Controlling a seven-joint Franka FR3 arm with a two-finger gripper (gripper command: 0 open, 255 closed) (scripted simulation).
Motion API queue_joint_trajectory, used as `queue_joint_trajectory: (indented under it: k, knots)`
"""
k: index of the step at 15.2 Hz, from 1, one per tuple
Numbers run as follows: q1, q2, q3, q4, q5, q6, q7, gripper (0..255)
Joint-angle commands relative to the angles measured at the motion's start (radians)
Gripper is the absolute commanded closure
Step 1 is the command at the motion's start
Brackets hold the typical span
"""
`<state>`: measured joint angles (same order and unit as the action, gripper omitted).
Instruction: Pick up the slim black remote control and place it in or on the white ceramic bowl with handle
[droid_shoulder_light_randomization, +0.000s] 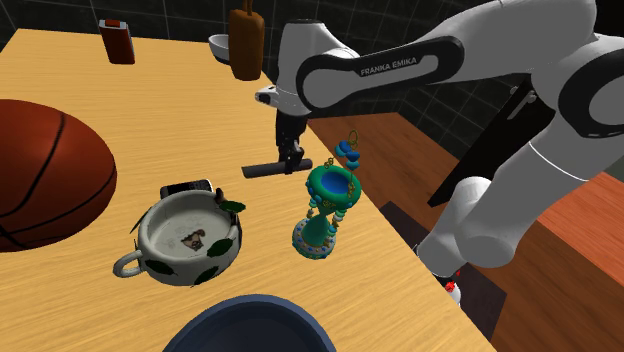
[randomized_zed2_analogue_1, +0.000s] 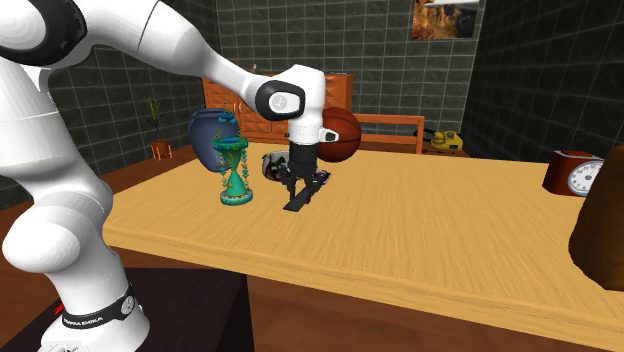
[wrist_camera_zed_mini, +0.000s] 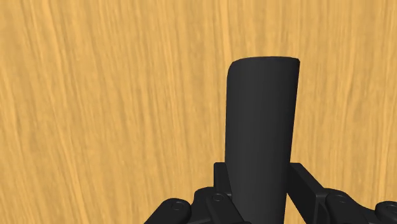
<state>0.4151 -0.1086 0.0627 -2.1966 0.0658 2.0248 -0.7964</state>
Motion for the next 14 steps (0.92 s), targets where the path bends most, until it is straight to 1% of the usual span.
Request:
queue_joint_trajectory:
  k: [1,14]
  knots:
    - [0.000,-0.011,0.000,0.018,0.000,-0.028,0.001,255]
    - [-0.002,-0.051,-0.003,0.152,-0.002,-0.203,0.008,255]
